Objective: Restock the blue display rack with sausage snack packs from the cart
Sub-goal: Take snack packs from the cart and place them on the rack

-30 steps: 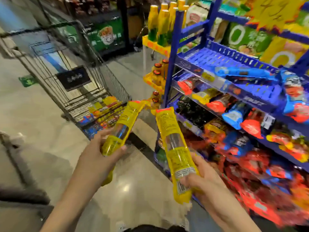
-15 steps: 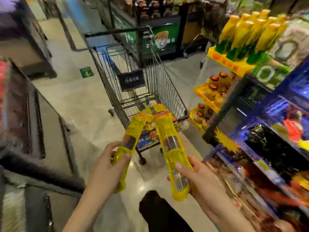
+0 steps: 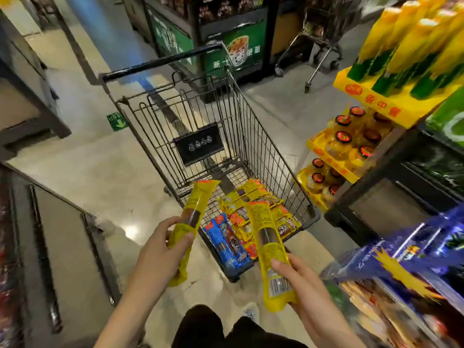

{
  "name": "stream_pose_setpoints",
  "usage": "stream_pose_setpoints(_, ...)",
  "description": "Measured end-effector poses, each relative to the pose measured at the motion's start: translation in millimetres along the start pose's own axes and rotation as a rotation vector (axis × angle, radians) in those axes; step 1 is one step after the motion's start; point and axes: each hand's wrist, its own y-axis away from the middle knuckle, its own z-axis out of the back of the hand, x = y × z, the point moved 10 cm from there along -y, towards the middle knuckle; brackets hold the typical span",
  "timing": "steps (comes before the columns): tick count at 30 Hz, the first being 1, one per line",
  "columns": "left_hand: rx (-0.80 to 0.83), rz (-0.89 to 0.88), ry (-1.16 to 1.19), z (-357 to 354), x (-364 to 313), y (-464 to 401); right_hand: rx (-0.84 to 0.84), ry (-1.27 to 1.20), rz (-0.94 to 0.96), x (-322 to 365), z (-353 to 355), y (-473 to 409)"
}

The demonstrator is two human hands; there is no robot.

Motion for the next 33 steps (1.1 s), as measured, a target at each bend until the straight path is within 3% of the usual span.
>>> stream_pose_setpoints(8,0.312,-0.029,-0.187,-77,1,-128,-0.253,-0.048,-0.076,-27,-4,-77)
stream_pose_setpoints(18,0.816,-0.082,-0.507,-197,13,-277,-0.829,-0.250,-0.188,-56,-12,-180)
stream_pose_setpoints(26,0.933,-0.080,-0.547,-283,66,-315,-0.976,-0.286,-0.167,-88,18,-242)
stream_pose_setpoints(33,0.937,-0.097,-0.579,-328,115,-330,-1.005,0.001,-0.291,-131,46,-270)
